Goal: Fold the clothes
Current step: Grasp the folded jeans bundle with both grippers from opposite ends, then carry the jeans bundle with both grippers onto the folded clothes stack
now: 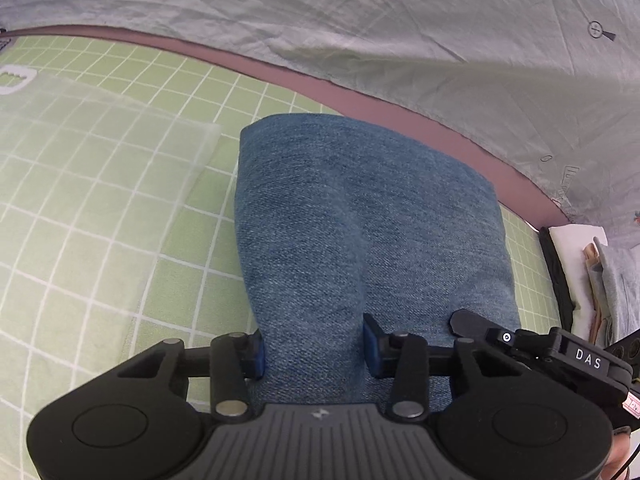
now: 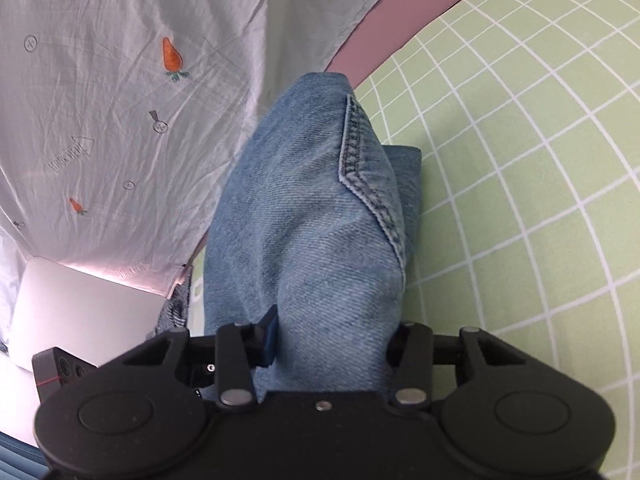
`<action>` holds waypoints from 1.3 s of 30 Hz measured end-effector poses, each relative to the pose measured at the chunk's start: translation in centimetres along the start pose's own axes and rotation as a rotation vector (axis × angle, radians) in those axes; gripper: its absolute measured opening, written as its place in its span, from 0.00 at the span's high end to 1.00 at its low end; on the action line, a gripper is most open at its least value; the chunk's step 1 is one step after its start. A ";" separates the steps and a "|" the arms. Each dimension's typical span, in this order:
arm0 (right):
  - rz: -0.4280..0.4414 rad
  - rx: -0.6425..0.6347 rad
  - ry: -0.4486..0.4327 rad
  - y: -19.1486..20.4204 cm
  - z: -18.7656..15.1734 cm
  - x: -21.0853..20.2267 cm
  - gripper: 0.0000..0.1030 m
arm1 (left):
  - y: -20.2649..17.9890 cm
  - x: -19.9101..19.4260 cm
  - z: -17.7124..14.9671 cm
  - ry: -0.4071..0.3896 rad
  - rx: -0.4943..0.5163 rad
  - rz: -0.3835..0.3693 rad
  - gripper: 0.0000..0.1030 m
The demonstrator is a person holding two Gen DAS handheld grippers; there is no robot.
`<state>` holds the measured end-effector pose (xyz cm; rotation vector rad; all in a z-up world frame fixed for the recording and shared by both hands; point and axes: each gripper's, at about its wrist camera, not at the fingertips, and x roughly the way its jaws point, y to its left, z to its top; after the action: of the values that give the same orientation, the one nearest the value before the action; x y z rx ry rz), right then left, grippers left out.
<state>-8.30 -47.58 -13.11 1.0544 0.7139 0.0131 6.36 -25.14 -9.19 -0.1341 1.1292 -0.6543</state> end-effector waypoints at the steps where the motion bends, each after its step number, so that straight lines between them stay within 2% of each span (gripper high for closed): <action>1: 0.007 0.010 -0.013 0.3 -0.6 -0.8 0.57 | -0.4 -0.8 -0.4 -0.006 0.014 -0.001 0.58; 6: 0.022 0.035 -0.078 1.5 -3.9 -5.4 0.58 | -3.3 -4.5 -3.2 -0.032 0.086 -0.029 0.58; 14: 0.009 0.055 -0.169 0.8 -8.8 -13.0 0.58 | -8.8 -7.2 -8.1 -0.026 0.177 -0.061 0.58; 20: -0.007 0.126 -0.220 -2.5 -11.8 -19.0 0.58 | -13.1 -7.0 -13.3 0.010 0.231 -0.102 0.58; 25: -0.055 0.150 -0.267 -4.3 -13.2 -23.7 0.58 | -16.3 -5.9 -15.9 0.061 0.270 -0.162 0.58; 33: -0.079 0.227 -0.421 -6.1 -15.2 -30.0 0.58 | -21.4 -5.7 -16.0 0.085 0.385 -0.289 0.58; 37: -0.099 0.254 -0.495 -6.2 -14.9 -32.3 0.58 | -24.7 -5.4 -15.7 0.069 0.451 -0.339 0.58; 39: -0.105 0.246 -0.537 -6.6 -14.2 -33.7 0.58 | -26.6 -4.5 -15.6 0.071 0.451 -0.383 0.58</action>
<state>-44.36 -51.15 -4.63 1.1858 0.2837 -0.4431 -19.45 -40.68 -1.37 0.0625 1.0041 -1.2480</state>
